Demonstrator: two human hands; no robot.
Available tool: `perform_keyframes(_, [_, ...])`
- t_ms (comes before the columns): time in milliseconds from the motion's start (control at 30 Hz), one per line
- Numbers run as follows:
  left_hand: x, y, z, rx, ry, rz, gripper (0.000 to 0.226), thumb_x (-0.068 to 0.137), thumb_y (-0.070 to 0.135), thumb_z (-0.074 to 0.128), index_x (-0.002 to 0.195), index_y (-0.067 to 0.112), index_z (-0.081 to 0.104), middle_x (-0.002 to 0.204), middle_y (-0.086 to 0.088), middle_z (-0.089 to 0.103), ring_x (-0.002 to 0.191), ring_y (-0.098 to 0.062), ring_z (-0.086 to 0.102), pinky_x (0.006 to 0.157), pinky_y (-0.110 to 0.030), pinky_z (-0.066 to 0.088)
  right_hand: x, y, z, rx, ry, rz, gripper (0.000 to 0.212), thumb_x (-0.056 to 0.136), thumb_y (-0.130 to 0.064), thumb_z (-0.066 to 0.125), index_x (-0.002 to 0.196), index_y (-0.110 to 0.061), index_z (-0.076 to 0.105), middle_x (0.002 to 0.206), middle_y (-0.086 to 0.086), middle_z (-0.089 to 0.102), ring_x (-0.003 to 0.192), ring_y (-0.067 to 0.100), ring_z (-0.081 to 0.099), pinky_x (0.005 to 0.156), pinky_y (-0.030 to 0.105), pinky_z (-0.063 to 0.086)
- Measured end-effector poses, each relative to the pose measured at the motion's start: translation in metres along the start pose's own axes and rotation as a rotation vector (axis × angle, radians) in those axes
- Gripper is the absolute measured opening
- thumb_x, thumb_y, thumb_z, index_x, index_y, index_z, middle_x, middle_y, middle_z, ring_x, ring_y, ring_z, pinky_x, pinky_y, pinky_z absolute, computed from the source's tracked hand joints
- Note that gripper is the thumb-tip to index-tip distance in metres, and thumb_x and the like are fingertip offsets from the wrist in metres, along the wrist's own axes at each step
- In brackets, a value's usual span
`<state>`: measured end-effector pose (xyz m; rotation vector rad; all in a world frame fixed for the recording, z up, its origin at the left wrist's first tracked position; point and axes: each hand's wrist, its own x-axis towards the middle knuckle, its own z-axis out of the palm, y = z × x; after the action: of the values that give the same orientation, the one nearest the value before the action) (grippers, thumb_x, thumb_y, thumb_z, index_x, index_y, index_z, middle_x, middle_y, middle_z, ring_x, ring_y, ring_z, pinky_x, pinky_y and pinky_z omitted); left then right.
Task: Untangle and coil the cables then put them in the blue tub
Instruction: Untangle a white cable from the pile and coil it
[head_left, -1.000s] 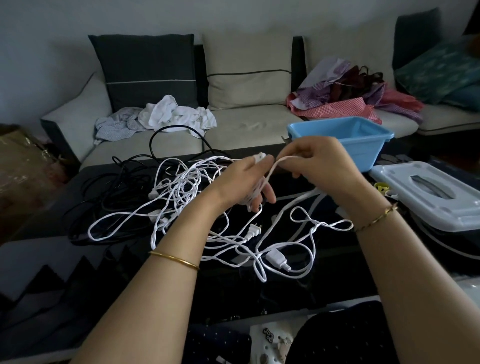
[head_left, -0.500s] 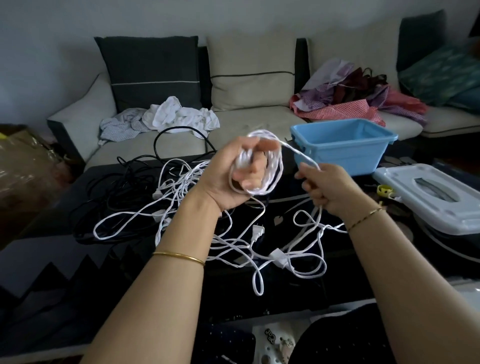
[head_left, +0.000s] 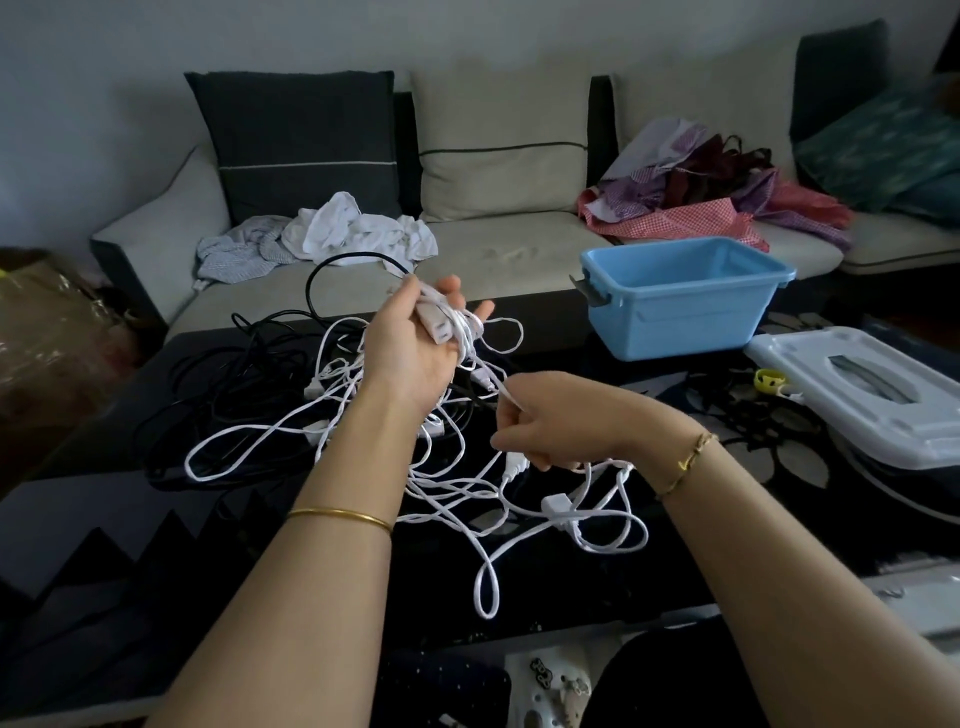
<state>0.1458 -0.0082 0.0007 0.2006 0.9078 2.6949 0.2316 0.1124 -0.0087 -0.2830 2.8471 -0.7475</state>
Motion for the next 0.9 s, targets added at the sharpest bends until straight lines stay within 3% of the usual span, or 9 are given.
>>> perform_keyframes(133, [0.004,-0.012,0.003,0.4,0.045,0.084,0.025,0.104,0.017,0.035,0.082,0.007,0.043,0.075,-0.008,0.056,0.058,-0.012,0.052,0.079,-0.046,0.053,-0.014,-0.004,-0.01,0.241,-0.007,-0.056,0.013,0.091,-0.007,0.05,0.092,0.005,0.056,0.06,0.01,0.061,0.041,0.015,0.055,0.045,0.023,0.048])
perform_keyframes(200, [0.002,-0.017,0.001,0.66,0.034,0.183,0.022,0.103,0.013,0.036,0.082,0.009,0.041,0.074,-0.007,0.056,0.049,-0.009,0.054,0.072,-0.043,0.056,-0.018,0.001,-0.015,0.392,0.115,-0.061,0.011,0.091,-0.006,0.055,0.09,0.004,0.06,0.057,0.007,0.061,0.042,0.016,0.055,0.048,0.025,0.049])
perform_keyframes(300, [-0.004,-0.018,0.002,1.03,-0.077,0.302,0.019,0.1,0.01,0.039,0.081,0.009,0.044,0.073,-0.009,0.058,0.049,-0.01,0.056,0.052,-0.025,0.052,-0.021,0.009,-0.022,0.579,0.295,-0.059,0.009,0.087,-0.003,0.058,0.085,0.001,0.066,0.05,0.004,0.056,0.039,0.012,0.049,0.044,0.019,0.043])
perform_keyframes(433, [-0.011,-0.02,0.015,1.5,-0.3,0.318,0.026,0.094,0.006,0.043,0.068,0.01,0.044,0.064,-0.015,0.059,0.049,-0.024,0.056,0.049,-0.029,0.048,-0.018,0.019,-0.029,0.523,0.588,-0.022,0.009,0.08,-0.002,0.061,0.079,-0.004,0.07,0.051,-0.002,0.051,0.044,0.003,0.042,0.048,0.016,0.037])
perform_keyframes(533, [-0.017,-0.023,0.019,1.484,-0.377,0.056,0.019,0.097,0.019,0.042,0.081,0.01,0.046,0.064,-0.013,0.058,0.042,-0.02,0.048,0.043,-0.026,0.042,-0.014,0.03,-0.033,0.305,0.822,0.018,0.011,0.075,-0.003,0.064,0.08,-0.012,0.067,0.064,0.002,0.057,0.053,0.004,0.044,0.054,0.019,0.038])
perform_keyframes(600, [-0.02,-0.021,0.021,1.485,-0.414,-0.1,0.033,0.099,0.041,0.04,0.096,0.01,0.052,0.061,-0.007,0.057,0.04,-0.016,0.044,0.045,-0.024,0.04,-0.012,0.036,-0.031,0.228,0.909,0.049,0.011,0.075,-0.011,0.069,0.083,-0.015,0.063,0.07,0.0,0.06,0.062,0.008,0.051,0.062,0.027,0.044])
perform_keyframes(733, [-0.021,-0.02,0.02,1.63,-0.449,-0.06,0.029,0.094,0.036,0.055,0.092,0.007,0.055,0.052,-0.001,0.057,0.033,-0.014,0.041,0.039,-0.019,0.036,-0.007,0.042,-0.028,-0.033,1.026,0.128,0.014,0.078,-0.028,0.07,0.085,-0.02,0.061,0.081,-0.005,0.06,0.082,0.018,0.054,0.065,0.032,0.042])
perform_keyframes(800, [-0.019,-0.022,0.019,1.592,-0.383,-0.04,0.026,0.096,0.031,0.051,0.091,0.007,0.058,0.045,0.002,0.055,0.03,-0.013,0.039,0.039,-0.022,0.035,-0.004,0.048,-0.027,-0.116,0.992,0.215,0.013,0.082,-0.031,0.068,0.085,-0.02,0.061,0.084,-0.004,0.056,0.083,0.018,0.052,0.064,0.03,0.037])
perform_keyframes(900, [-0.019,-0.019,0.02,1.395,-0.258,0.006,0.028,0.097,0.029,0.048,0.094,0.006,0.063,0.047,0.002,0.052,0.035,-0.012,0.038,0.041,-0.021,0.033,0.003,0.065,-0.018,-0.094,0.715,0.398,0.022,0.085,-0.036,0.066,0.072,-0.021,0.056,0.073,-0.003,0.053,0.079,0.023,0.056,0.057,0.028,0.035])
